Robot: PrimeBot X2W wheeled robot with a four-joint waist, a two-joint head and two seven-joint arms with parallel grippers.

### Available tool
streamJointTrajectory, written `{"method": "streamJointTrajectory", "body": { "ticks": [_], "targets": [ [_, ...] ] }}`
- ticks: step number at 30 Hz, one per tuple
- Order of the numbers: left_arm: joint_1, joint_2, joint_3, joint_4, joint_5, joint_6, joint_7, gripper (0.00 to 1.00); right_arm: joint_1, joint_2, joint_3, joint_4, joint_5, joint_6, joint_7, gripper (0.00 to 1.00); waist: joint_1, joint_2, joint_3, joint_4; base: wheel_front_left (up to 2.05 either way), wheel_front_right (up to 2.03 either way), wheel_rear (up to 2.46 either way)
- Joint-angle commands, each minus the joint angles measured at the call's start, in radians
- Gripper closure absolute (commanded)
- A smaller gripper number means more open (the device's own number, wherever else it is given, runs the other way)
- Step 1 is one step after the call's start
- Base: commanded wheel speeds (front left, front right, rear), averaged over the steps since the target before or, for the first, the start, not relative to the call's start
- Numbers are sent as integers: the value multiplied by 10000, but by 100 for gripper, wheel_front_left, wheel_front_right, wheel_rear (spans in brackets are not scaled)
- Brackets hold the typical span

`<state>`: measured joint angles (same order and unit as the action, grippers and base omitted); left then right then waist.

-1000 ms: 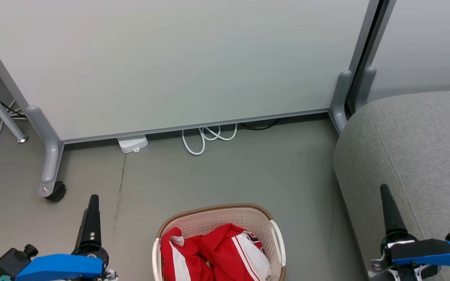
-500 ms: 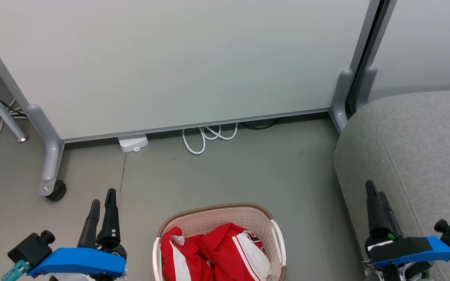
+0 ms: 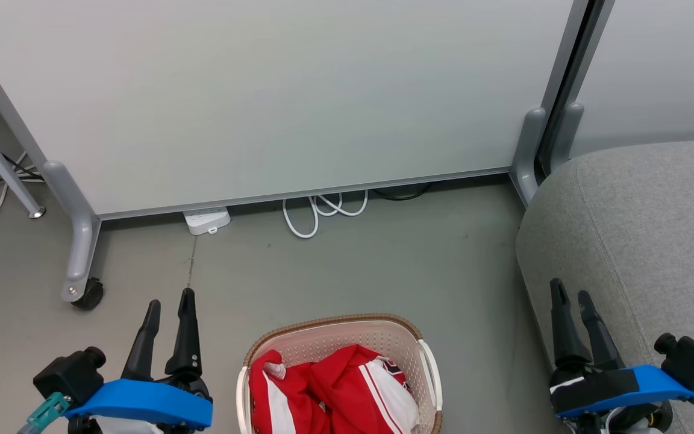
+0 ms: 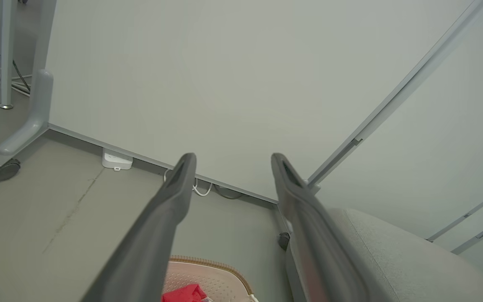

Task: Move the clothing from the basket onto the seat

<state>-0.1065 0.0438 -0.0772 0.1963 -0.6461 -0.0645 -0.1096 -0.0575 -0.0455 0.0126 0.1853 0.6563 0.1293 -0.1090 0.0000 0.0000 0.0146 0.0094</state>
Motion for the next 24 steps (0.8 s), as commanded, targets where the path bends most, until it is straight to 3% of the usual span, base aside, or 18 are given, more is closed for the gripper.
{"method": "streamJointTrajectory", "body": {
  "ticks": [1, 24],
  "targets": [
    [-274, 88, -94, -116, 328, 26, -114, 0, -223, -50, 50, -97, -315, 18, -114, 0, 0, 0, -1, 4, 0, 0, 0],
    [-341, 301, -789, -127, 2831, 271, -723, 0, -219, -57, 355, 21, -2824, 20, -721, 0, 0, 0, -7, 79, 0, 0, 0]
  ]
}}
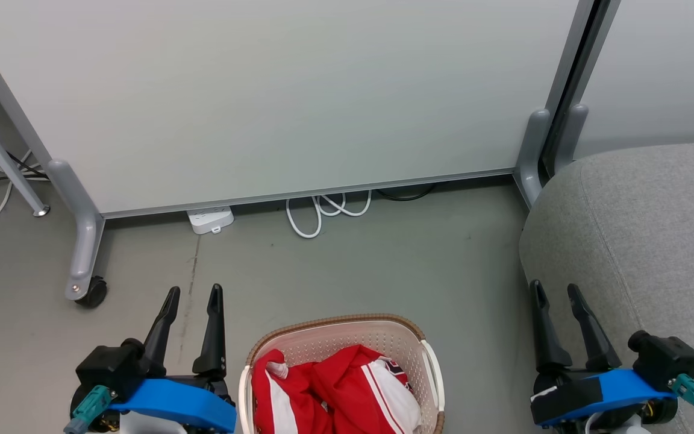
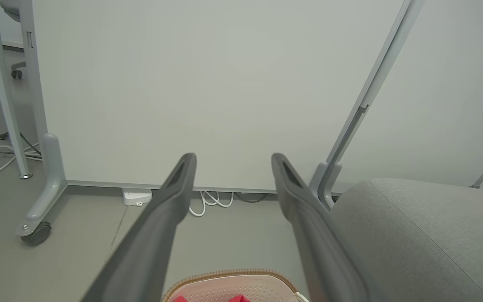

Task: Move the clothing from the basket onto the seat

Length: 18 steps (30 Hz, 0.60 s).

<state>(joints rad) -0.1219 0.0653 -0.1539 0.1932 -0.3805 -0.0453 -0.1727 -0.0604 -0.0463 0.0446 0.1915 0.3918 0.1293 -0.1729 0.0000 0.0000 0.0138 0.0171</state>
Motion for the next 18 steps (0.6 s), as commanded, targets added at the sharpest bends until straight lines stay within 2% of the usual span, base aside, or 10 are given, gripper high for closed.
{"method": "streamJointTrajectory", "body": {
  "ticks": [1, 18],
  "targets": [
    [-193, 93, -40, -95, 275, 93, -103, 0, -187, -50, 48, -34, -282, 20, -97, 0, 0, 0, 3, 6, 0, 0, 0],
    [-256, 122, -321, -43, 1638, 84, -455, 0, -172, -55, 182, 17, -1694, 21, -449, 0, 0, 0, 64, 60, 0, 0, 0]
  ]
}}
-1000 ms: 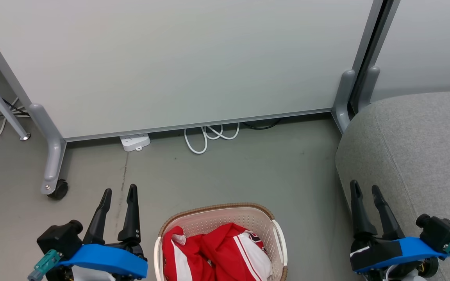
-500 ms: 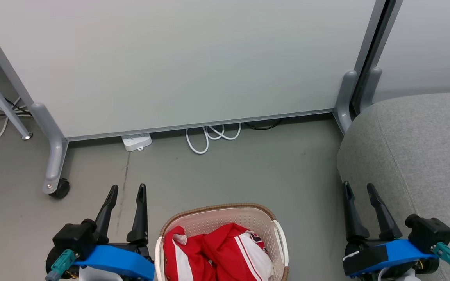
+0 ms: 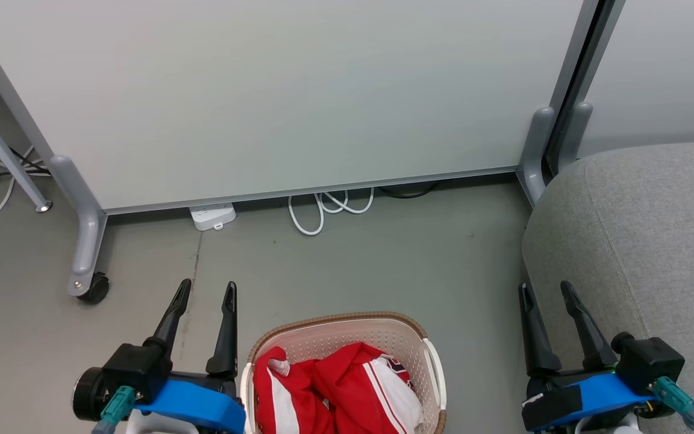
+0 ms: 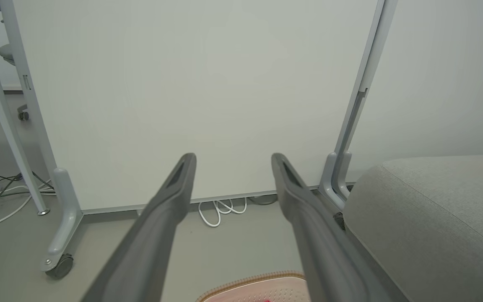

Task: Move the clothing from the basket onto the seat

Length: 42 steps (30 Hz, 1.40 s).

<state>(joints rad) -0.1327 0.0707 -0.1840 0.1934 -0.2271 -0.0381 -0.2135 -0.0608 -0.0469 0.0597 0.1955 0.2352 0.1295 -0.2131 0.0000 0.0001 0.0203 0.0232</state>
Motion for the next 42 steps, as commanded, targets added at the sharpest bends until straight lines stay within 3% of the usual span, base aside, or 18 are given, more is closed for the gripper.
{"method": "streamJointTrajectory", "body": {
  "ticks": [1, 26, 42],
  "targets": [
    [-151, 68, -26, -35, 183, 11, -69, 0, -169, -50, 35, -19, -202, 19, -74, 0, 0, -1, 5, -1, 0, 0, 0],
    [-193, -28, -237, 332, 1990, -64, -548, 0, -152, -53, 13, 277, -1837, 12, -540, 0, 0, -1, 21, 52, 0, 0, 0],
    [-154, -100, -109, 599, 1882, -157, -524, 0, -192, -51, -66, 589, -1691, 11, -516, 0, 0, -1, 40, 90, 0, 0, 0]
  ]
}}
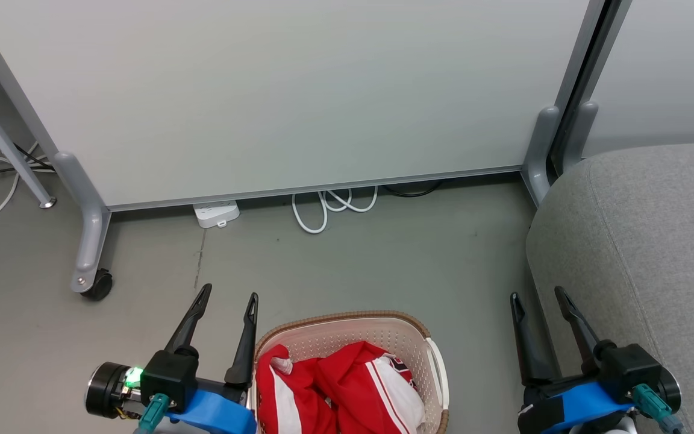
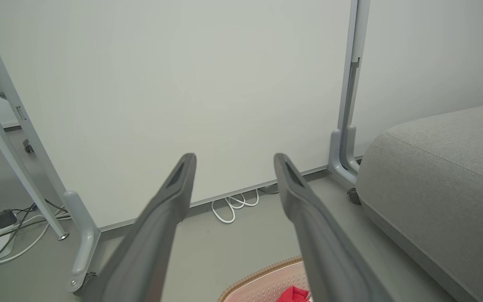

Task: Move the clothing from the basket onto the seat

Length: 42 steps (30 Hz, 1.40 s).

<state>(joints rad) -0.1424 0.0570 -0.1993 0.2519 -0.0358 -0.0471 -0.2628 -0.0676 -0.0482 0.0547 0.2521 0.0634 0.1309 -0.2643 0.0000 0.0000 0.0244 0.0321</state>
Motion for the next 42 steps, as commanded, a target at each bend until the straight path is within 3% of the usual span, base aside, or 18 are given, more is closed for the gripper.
{"method": "streamJointTrajectory", "body": {
  "ticks": [1, 19, 42],
  "targets": [
    [-56, 32, 48, 19, -28, -71, -31, 0, -122, -38, -12, 22, 27, -1, -4, 0, 0, 0, 1, 2, 0, 0, 0],
    [-1044, -27, -216, 735, -45, -300, -31, 0, -590, -33, -246, -42, 40, -3, -4, 0, 0, 0, 806, -185, 0, 0, 0],
    [-5147, 154, -1821, 5589, 78, -829, -30, 0, -2924, -30, -45, -687, 303, -3, -4, 0, 0, 0, 4587, -1797, 0, 0, 0]
  ]
}}
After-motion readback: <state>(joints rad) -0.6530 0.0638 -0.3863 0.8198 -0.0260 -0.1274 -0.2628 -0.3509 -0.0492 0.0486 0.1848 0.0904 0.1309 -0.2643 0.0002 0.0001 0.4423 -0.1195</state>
